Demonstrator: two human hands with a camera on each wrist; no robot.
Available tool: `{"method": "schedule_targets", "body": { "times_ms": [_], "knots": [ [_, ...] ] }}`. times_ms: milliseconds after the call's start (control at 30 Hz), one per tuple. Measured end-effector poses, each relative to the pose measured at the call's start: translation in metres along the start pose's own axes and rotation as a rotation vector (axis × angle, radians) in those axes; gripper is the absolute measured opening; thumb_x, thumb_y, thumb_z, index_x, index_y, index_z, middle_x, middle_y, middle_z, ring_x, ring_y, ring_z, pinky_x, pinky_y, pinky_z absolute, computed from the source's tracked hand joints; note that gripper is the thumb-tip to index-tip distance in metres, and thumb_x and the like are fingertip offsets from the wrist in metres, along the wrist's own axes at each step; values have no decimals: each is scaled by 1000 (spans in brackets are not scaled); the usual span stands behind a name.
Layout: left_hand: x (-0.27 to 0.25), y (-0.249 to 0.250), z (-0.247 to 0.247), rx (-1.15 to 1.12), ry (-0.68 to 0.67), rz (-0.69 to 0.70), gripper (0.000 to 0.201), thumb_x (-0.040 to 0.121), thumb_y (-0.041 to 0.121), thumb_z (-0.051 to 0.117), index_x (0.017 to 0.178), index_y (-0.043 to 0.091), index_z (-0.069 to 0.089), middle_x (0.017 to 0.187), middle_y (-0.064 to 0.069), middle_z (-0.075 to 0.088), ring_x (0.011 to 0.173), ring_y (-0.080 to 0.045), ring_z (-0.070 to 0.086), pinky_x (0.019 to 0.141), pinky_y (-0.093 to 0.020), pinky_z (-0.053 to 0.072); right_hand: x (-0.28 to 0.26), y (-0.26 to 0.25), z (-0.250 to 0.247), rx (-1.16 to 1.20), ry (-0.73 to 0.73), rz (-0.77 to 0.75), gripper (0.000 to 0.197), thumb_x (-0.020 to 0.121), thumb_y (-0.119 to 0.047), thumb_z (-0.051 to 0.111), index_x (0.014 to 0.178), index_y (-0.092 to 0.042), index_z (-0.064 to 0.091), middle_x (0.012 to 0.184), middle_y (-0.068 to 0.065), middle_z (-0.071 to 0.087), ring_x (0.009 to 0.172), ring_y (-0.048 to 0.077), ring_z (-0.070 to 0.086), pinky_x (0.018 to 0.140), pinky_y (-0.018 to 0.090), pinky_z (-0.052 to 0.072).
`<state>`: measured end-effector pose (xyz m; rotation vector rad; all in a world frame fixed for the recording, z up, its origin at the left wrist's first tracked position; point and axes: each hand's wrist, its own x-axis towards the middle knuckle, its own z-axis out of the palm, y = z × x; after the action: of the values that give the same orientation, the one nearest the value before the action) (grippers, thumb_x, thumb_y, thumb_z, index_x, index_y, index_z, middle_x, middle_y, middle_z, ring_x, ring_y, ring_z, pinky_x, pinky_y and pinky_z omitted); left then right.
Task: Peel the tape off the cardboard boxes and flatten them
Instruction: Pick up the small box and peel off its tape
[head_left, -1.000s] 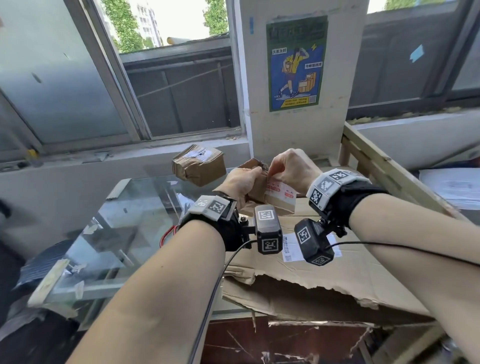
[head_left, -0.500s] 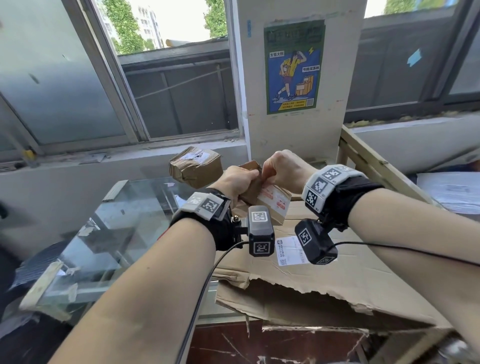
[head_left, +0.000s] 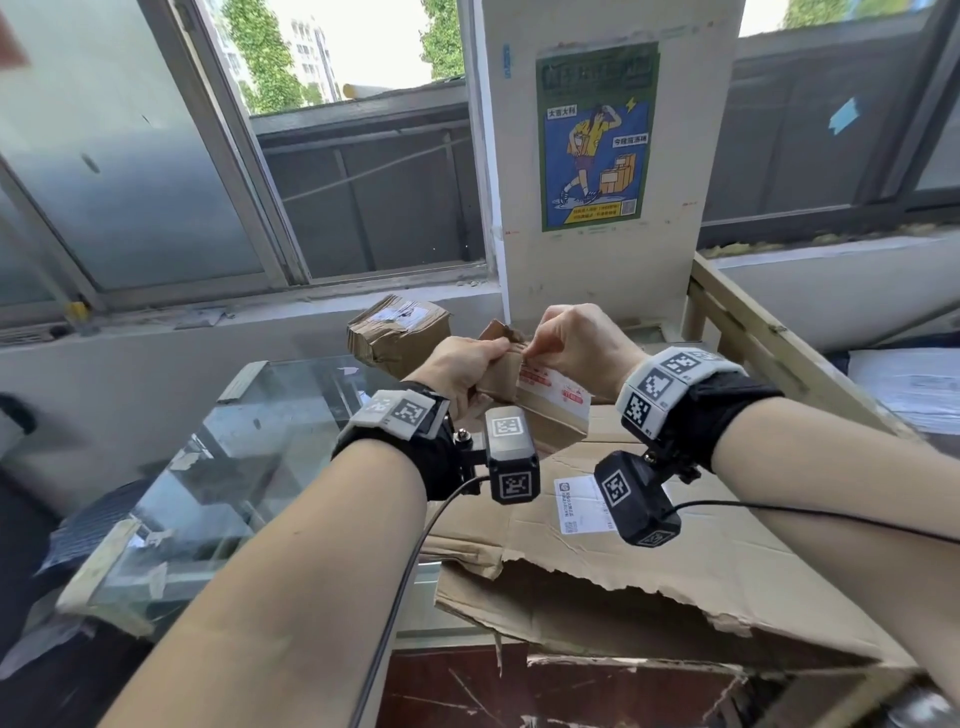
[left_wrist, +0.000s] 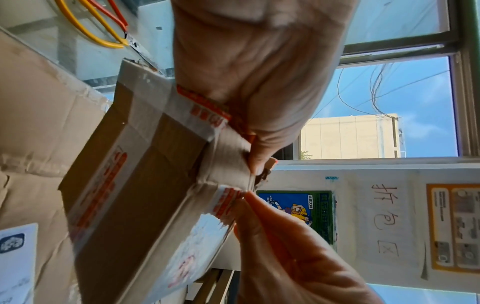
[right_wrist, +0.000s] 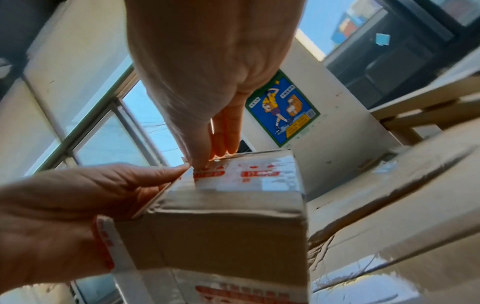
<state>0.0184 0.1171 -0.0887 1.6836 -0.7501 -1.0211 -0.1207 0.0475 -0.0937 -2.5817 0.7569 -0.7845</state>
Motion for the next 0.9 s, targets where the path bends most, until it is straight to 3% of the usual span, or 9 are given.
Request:
{"method": "schedule_targets", "body": {
  "times_ms": [167, 367, 500, 600, 700, 800, 900],
  "knots": [
    [2, 3, -1, 73, -9, -23, 29, 87, 23, 69, 102, -3, 69, 106, -25, 69, 102, -40, 66, 93, -56, 50, 5, -3, -4, -43, -79, 49, 9, 80, -6, 72, 85, -11, 78, 87, 7, 69, 78, 20, 64, 77, 31, 54],
    [5, 5, 4, 144, -31, 24, 22, 82, 16, 74, 94, -3, 71, 101, -23, 71, 94, -36, 69, 87, -52, 55, 10, -8, -13, -70, -185, 71, 8, 79, -5, 71, 83, -9, 78, 86, 7, 73, 76, 19, 66, 74, 28, 56],
    [6, 0, 6, 182, -66, 33, 31, 88, 17, 69, 108, -6, 67, 104, -23, 69, 92, -33, 68, 88, -48, 55, 7, -4, -9, -76, -263, 72, 10, 82, -3, 67, 86, -9, 75, 89, 6, 70, 75, 15, 62, 69, 21, 49],
    [8, -6, 5, 142, -75, 15, 21, 90, 18, 66, 98, -2, 69, 106, -22, 69, 86, -29, 66, 85, -43, 56, 4, -2, -6, -110, -303, 74, 6, 87, -9, 63, 89, -11, 68, 93, 4, 62, 82, 16, 57, 70, 23, 44],
    [12, -7, 1, 70, -87, -19, 16, 93, 17, 63, 83, 5, 69, 101, -20, 68, 84, -28, 63, 70, -36, 54, 1, -2, -6, -109, -266, 70, 5, 90, -10, 58, 88, -14, 56, 92, 3, 56, 83, 17, 53, 67, 20, 39],
    [13, -5, -2, 62, -102, -38, 21, 94, 19, 61, 99, 0, 69, 101, -20, 67, 80, -28, 63, 66, -35, 52, -3, 0, -2, -64, -159, 15, 8, 89, -9, 62, 96, -9, 58, 87, 5, 59, 76, 19, 55, 61, 16, 42],
    [14, -5, -5, 73, -91, -58, 26, 94, 19, 61, 107, -3, 63, 93, -19, 65, 67, -25, 61, 61, -34, 51, -3, 3, 2, -49, -88, -26, 12, 85, -10, 68, 96, -7, 73, 88, 5, 59, 77, 20, 59, 72, 26, 49]
  ]
}}
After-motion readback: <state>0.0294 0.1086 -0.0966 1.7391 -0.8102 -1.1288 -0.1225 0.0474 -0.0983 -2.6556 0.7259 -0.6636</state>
